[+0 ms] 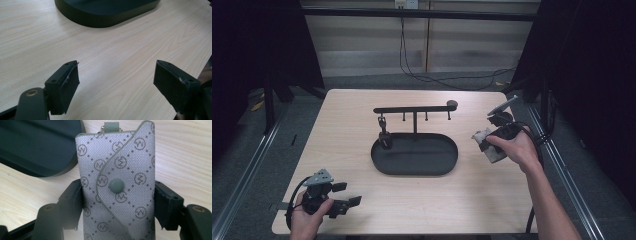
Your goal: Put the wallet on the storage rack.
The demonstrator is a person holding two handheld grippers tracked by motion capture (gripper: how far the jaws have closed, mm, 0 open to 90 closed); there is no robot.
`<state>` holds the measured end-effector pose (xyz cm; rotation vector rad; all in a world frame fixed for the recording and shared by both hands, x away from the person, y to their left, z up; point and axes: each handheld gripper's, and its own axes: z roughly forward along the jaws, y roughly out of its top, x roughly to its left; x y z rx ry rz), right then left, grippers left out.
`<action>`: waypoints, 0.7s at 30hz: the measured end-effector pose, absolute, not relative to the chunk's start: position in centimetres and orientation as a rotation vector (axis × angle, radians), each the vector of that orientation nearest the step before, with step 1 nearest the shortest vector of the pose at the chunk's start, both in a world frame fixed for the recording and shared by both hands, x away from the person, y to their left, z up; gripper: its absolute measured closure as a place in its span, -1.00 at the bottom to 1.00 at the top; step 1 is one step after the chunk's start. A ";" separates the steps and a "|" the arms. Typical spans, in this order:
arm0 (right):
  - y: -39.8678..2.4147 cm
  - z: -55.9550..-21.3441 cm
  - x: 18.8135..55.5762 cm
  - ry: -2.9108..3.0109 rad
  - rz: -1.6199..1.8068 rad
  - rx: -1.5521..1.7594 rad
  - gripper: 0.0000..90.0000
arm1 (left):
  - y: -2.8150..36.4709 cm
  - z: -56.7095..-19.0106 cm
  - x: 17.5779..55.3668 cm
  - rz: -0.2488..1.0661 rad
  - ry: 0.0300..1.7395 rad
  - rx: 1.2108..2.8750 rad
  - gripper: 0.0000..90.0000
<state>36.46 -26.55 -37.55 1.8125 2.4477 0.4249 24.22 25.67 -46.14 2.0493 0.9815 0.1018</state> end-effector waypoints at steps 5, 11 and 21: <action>-26.5 -37.2 36.3 2.439 0.482 1.815 -0.27 | 25.6 -46.0 24.2 0.106 0.965 2.048 -0.60; -26.0 -36.7 36.3 2.432 0.566 1.832 -0.27 | 25.6 -46.0 24.2 0.098 0.966 2.044 -0.60; -24.5 -36.7 36.6 2.429 0.700 1.835 -0.26 | 25.6 -46.0 24.2 0.101 0.957 2.050 -0.60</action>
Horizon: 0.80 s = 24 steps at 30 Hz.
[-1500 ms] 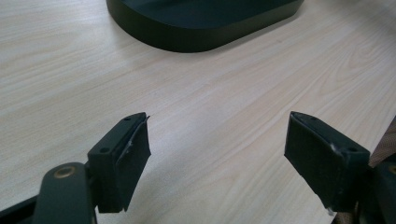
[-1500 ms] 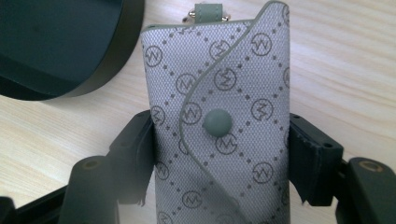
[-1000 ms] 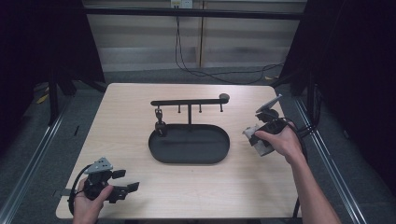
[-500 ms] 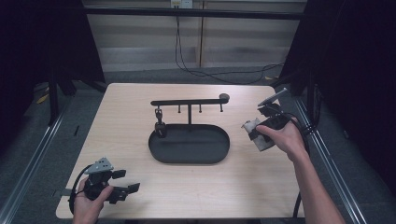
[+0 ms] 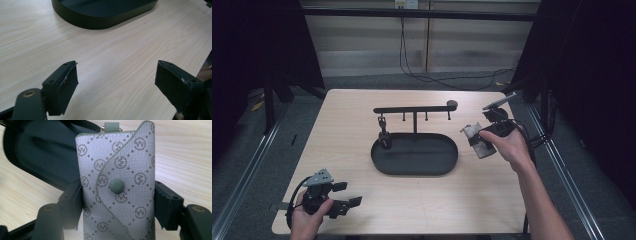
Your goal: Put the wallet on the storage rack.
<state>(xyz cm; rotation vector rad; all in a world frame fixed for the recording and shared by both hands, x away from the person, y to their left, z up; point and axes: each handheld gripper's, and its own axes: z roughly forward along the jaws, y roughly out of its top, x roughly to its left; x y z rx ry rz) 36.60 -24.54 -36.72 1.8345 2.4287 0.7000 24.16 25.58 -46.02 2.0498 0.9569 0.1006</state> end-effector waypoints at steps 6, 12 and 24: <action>-23.1 -37.4 36.9 2.438 0.769 1.847 -0.27 | 25.6 -46.0 24.1 0.110 0.955 2.048 -0.60; -22.1 -37.7 37.0 2.460 0.806 1.824 -0.27 | 25.6 -46.0 24.1 0.111 0.953 2.051 -0.60; -20.1 -38.9 38.0 2.451 0.858 1.850 -0.27 | 25.6 -46.0 24.3 0.114 0.957 2.056 -0.60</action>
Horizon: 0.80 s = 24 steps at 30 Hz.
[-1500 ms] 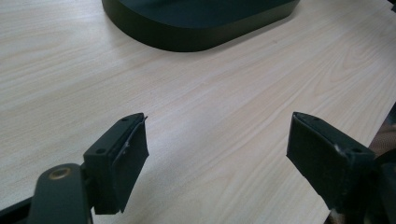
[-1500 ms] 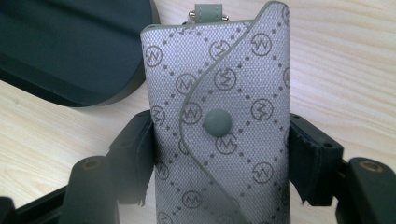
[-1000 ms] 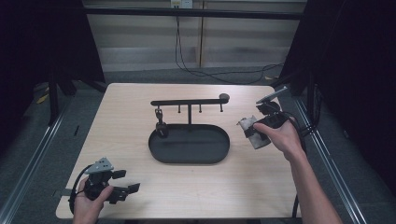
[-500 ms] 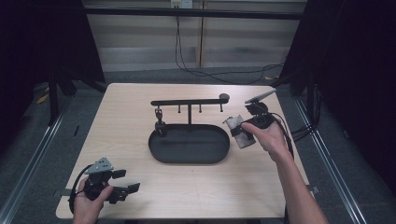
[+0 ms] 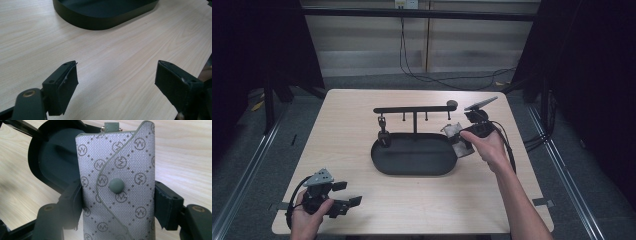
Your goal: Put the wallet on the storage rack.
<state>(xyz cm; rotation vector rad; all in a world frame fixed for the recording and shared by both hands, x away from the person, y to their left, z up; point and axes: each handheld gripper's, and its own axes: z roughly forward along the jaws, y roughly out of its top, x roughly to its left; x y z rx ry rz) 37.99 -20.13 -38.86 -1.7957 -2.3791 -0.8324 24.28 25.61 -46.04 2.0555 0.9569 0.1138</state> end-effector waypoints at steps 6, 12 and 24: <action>-19.4 -39.5 38.4 -2.346 -0.857 -1.816 -0.27 | 25.5 -46.1 24.3 0.105 0.951 2.061 -0.60; -18.7 -40.6 38.7 -2.321 -0.898 -1.811 -0.27 | 25.6 -46.1 24.3 0.105 0.954 2.065 -0.60; -17.6 -43.0 38.9 -2.280 -0.921 -1.819 -0.27 | 25.4 -45.9 24.1 0.114 0.940 2.068 -0.60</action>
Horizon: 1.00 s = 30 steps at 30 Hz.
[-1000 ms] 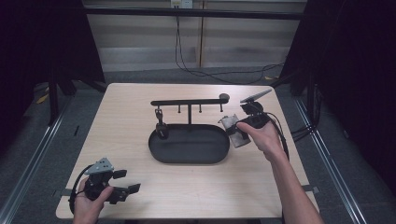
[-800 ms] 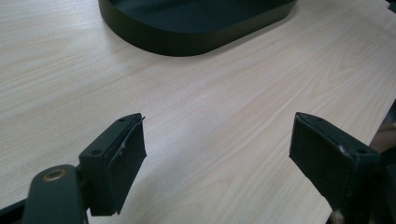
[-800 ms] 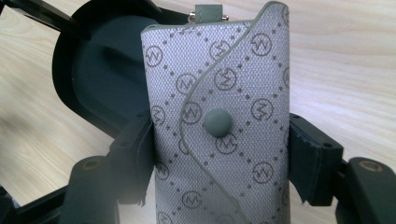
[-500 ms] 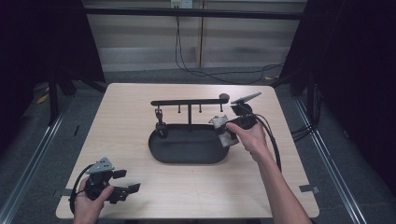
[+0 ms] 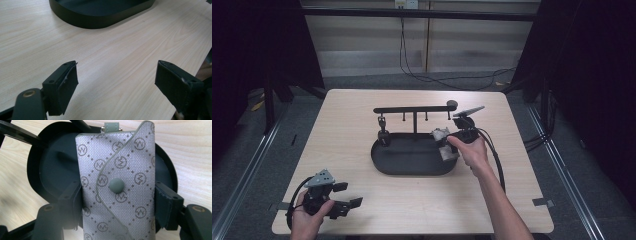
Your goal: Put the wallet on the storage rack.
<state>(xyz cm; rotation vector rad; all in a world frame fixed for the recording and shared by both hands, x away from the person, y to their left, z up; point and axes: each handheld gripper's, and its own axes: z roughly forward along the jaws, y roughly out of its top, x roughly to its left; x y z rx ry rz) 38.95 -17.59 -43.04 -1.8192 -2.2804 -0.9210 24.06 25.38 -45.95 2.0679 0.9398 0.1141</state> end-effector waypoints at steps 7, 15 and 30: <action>-16.9 -44.7 39.3 -2.260 -0.914 -1.819 -0.27 | 25.6 -45.9 24.0 0.108 0.943 2.050 -0.60; -15.9 -45.6 39.5 -2.275 -0.860 -1.825 -0.27 | 25.5 -45.8 24.1 0.107 0.944 2.051 -0.59; -16.1 -47.4 39.8 -2.325 -0.787 -1.841 -0.30 | 25.5 -46.0 24.2 0.081 0.957 2.044 -0.60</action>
